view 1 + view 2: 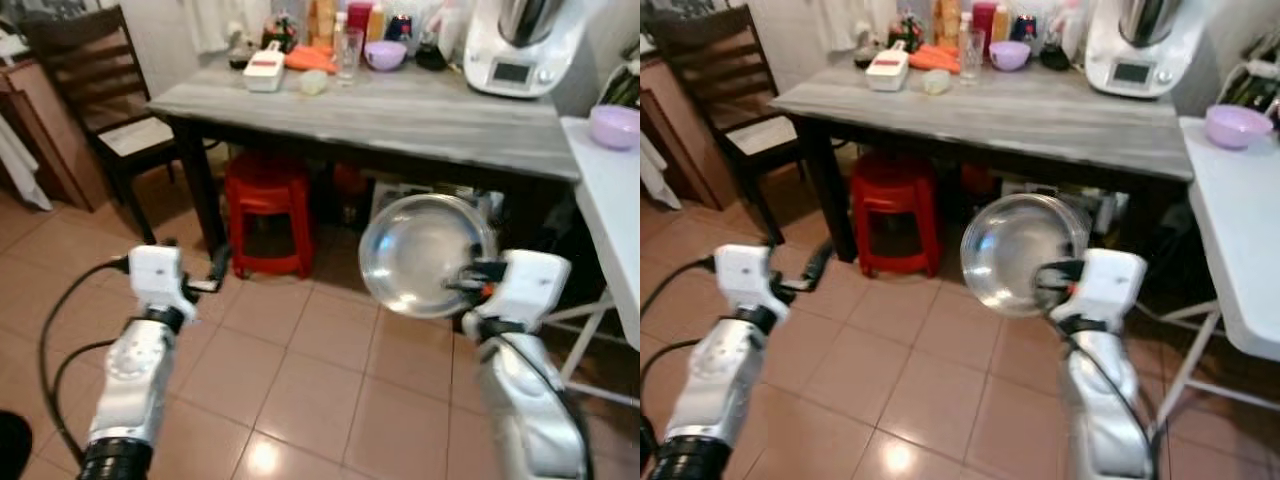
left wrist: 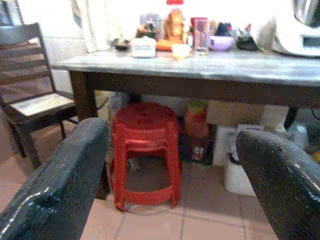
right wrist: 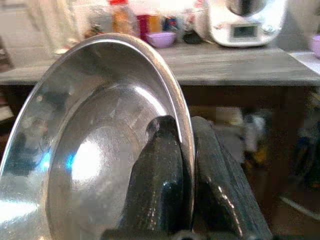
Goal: Setting the table
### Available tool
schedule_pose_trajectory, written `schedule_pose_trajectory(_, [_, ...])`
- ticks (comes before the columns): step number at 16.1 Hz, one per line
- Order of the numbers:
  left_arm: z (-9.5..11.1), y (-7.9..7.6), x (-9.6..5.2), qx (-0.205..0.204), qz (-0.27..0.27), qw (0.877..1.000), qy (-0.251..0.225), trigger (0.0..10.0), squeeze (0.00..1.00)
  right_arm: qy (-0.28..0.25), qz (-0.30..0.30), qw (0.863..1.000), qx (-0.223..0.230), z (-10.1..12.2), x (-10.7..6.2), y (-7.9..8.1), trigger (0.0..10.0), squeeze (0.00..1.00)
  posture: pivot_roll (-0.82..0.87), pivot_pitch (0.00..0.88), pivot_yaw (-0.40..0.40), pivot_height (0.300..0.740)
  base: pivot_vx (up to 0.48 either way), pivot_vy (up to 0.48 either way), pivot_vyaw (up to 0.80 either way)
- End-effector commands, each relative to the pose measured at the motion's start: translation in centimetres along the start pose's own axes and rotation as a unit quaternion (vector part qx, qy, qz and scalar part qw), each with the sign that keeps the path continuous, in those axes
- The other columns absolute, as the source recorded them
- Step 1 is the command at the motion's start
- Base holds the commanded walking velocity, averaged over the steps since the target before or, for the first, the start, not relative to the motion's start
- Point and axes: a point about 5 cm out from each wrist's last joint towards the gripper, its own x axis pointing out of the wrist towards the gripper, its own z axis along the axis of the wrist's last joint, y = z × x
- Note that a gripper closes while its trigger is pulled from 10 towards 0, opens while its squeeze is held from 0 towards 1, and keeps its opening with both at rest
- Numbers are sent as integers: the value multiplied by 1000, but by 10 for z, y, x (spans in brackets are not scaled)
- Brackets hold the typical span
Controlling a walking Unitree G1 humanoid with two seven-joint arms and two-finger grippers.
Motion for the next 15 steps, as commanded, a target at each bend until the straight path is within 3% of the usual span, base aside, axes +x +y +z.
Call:
schedule_pose_trajectory(1, [3, -9, 3, -4, -19, 1000, -6, 10000, 0, -12, -10, 1000, -6, 6, 0, -8, 10000, 0, -13, 0, 20, 740, 0, 0, -506])
schedule_pose_trajectory(6, [4, -13, 3, -12, -37, 999, -12, 10000, 0, -15, -9, 1000, -4, 8, 0, -7, 10000, 0, -16, 0, 20, 740, 162, 0, -725])
schedule_pose_trajectory(15, [4, -17, 5, -16, -44, 999, -14, 10000, 0, -21, -1, 1000, -8, 9, 1, -4, 10000, 0, -18, 0, 25, 740, 315, 0, 46])
